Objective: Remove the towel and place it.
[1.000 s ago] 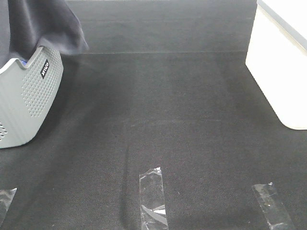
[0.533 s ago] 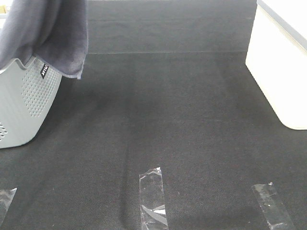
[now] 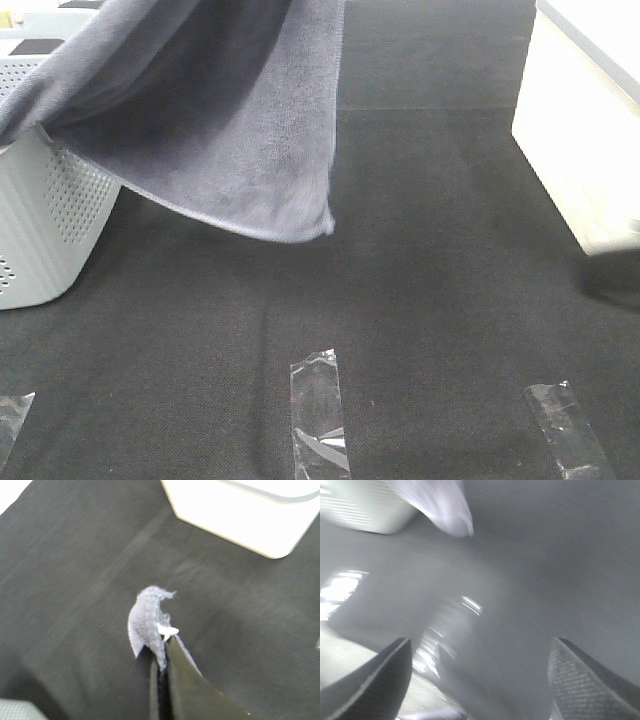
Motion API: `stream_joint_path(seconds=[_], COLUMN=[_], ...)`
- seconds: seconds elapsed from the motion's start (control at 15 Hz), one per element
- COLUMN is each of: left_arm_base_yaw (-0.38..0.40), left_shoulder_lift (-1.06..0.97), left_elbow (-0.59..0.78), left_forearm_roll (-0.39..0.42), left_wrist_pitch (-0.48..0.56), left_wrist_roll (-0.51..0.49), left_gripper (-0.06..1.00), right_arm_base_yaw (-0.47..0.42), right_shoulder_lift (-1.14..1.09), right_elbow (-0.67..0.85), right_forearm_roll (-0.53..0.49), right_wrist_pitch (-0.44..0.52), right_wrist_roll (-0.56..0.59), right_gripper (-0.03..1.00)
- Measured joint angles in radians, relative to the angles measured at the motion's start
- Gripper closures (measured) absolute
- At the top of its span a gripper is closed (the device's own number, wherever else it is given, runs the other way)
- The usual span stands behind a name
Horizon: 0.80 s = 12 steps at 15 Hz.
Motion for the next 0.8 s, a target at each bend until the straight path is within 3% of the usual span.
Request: stream_joint_path(seconds=[0.13, 0.2, 0.33, 0.47, 0.53, 0.67, 0.8], left_arm_base_yaw=[0.0, 0.0, 0.0, 0.0, 0.0, 0.0, 0.0], left_shoulder_lift=[0.0, 0.0, -0.001, -0.001, -0.001, -0.001, -0.001], left_elbow=[0.0, 0.0, 0.0, 0.0, 0.0, 0.0, 0.0], left_forearm_roll=[-0.029, -0.047, -0.071, -0.074, -0.074, -0.076, -0.076], left_wrist_pitch=[-0.009, -0.015, -0.031, -0.034, -0.034, -0.051, -0.056], left_wrist_roll=[0.0, 0.0, 0.003, 0.004, 0.004, 0.004, 0.004], left_gripper=[0.94, 0.94, 0.94, 0.94, 0.94, 0.94, 0.94], right_arm_base_yaw=[0.0, 0.003, 0.006, 0.007, 0.007, 0.007, 0.007], right_shoulder_lift=[0.167, 0.293, 0.456, 0.595, 0.595, 0.728, 0.795], right_elbow=[0.0, 0.0, -0.001, -0.001, -0.001, -0.015, -0.031], right_forearm_roll=[0.222, 0.387, 0.596, 0.776, 0.776, 0.821, 0.83], right_wrist_pitch=[-0.005, 0.0, 0.044, 0.133, 0.133, 0.163, 0.165], right_wrist_roll=[-0.294, -0.499, -0.744, -0.92, -0.92, -1.049, -1.071], right_gripper=[0.25, 0.25, 0.25, 0.25, 0.25, 0.25, 0.25])
